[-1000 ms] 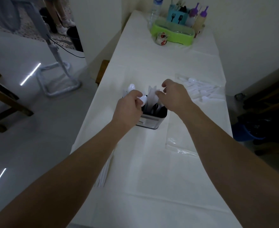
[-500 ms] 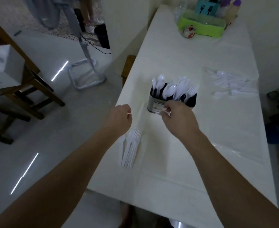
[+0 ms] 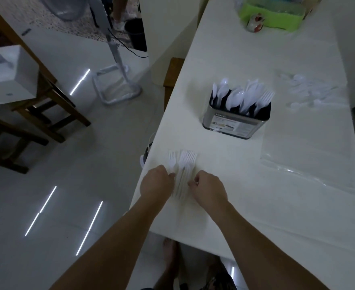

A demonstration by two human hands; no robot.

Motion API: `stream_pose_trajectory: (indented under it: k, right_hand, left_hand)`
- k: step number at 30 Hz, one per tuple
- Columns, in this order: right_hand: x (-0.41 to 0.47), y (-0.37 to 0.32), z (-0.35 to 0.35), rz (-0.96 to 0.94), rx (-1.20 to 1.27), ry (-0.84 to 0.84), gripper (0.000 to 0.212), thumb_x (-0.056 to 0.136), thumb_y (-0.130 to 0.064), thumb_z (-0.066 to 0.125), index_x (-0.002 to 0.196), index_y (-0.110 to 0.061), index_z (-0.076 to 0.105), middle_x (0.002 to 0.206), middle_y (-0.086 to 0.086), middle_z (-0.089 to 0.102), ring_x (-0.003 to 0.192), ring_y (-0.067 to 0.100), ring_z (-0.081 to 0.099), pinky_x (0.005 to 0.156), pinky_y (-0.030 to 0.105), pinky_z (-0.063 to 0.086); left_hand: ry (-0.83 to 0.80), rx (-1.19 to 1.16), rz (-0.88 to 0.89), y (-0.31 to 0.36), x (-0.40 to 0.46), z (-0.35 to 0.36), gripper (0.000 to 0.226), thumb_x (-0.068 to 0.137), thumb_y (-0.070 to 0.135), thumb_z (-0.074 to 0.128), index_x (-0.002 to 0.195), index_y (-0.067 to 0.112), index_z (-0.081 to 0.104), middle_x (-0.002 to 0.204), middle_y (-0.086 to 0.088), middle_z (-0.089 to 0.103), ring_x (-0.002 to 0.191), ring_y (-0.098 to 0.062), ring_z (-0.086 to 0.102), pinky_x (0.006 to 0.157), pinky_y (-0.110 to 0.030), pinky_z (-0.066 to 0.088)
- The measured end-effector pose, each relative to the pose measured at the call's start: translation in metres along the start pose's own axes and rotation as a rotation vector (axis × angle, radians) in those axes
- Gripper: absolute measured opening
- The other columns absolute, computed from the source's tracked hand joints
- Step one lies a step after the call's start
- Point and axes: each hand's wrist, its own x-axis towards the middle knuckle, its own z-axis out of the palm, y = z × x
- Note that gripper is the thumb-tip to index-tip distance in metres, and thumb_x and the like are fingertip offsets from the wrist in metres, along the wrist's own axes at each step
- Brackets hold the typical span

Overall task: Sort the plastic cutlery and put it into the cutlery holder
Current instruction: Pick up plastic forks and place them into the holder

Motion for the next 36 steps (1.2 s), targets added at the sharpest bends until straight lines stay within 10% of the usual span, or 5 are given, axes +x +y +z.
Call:
stream_pose_trajectory:
  k: [12,18,27,36]
  right_hand:
    - [-0.001,-0.012,0.035,0.192,0.140,0.055,0.032,0.088,-0.047,0.057,0.082,-0.016,0.064,0.074,0.001,0.065,0.071,0.024,0.063,0.054,0.026,0.040]
    - [0.000,-0.014,0.036,0.232,0.243,0.013,0.029,0.082,-0.032,0.057,0.058,-0.016,0.052,0.053,-0.003,0.048,0.053,0.021,0.050,0.045,0.024,0.031]
    - [-0.008,-0.001,0.025,0.266,0.303,0.019,0.038,0.083,-0.029,0.057,0.050,-0.018,0.042,0.046,-0.005,0.040,0.044,0.015,0.040,0.047,0.025,0.030]
    - [-0.014,0.008,0.020,0.274,0.348,-0.006,0.033,0.081,-0.028,0.056,0.052,-0.016,0.046,0.049,-0.001,0.048,0.048,0.020,0.051,0.051,0.031,0.044]
  left_hand:
    - [-0.073,-0.172,-0.058,0.008,0.010,0.023,0.046,0.093,0.053,0.051,0.093,0.008,0.062,0.077,-0.001,0.062,0.071,-0.019,0.059,0.063,-0.029,0.043]
    - [-0.127,-0.229,-0.021,0.003,0.014,0.015,0.023,0.090,0.019,0.057,0.068,0.011,0.054,0.057,0.003,0.051,0.061,-0.018,0.056,0.053,-0.022,0.035]
    - [-0.079,-0.341,-0.053,0.019,0.006,0.015,0.026,0.098,0.012,0.044,0.122,0.002,0.045,0.111,-0.013,0.059,0.102,-0.027,0.060,0.080,-0.028,0.041]
    - [-0.035,-0.166,0.027,0.017,0.012,0.019,0.034,0.101,0.037,0.045,0.106,0.006,0.058,0.098,-0.008,0.063,0.082,-0.017,0.055,0.071,-0.024,0.038]
